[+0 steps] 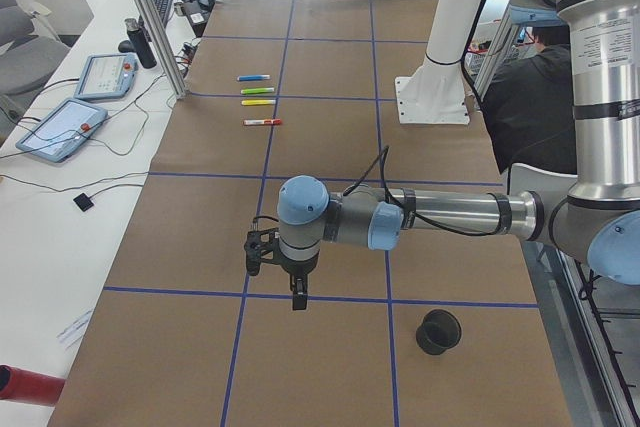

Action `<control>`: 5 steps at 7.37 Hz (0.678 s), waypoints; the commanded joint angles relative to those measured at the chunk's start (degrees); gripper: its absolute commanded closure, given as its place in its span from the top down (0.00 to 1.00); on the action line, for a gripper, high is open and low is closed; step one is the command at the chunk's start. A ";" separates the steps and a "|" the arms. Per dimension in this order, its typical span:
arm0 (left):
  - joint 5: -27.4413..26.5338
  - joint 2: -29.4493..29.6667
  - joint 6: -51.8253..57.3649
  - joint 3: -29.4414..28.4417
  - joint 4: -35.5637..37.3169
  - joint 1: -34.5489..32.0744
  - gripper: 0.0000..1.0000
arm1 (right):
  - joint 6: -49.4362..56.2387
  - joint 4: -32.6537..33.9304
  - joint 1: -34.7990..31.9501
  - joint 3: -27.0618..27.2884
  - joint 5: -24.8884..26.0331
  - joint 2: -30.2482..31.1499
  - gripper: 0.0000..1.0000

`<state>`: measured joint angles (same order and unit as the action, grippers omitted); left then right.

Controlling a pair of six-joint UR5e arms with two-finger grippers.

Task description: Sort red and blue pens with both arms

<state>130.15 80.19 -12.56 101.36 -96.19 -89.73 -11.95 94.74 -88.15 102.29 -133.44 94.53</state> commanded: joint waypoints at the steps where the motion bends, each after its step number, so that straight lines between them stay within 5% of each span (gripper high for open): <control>1: 0.01 -0.38 -0.01 0.07 -0.14 0.08 1.00 | 0.00 0.00 -0.01 -0.08 0.02 0.21 1.00; 5: 0.01 -0.30 0.08 -0.55 -0.49 0.08 1.00 | 0.18 -0.26 -0.01 -0.51 -0.15 0.92 1.00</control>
<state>130.13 79.82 -12.49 100.96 -96.47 -89.65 -11.84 94.60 -88.15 102.06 -133.49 95.26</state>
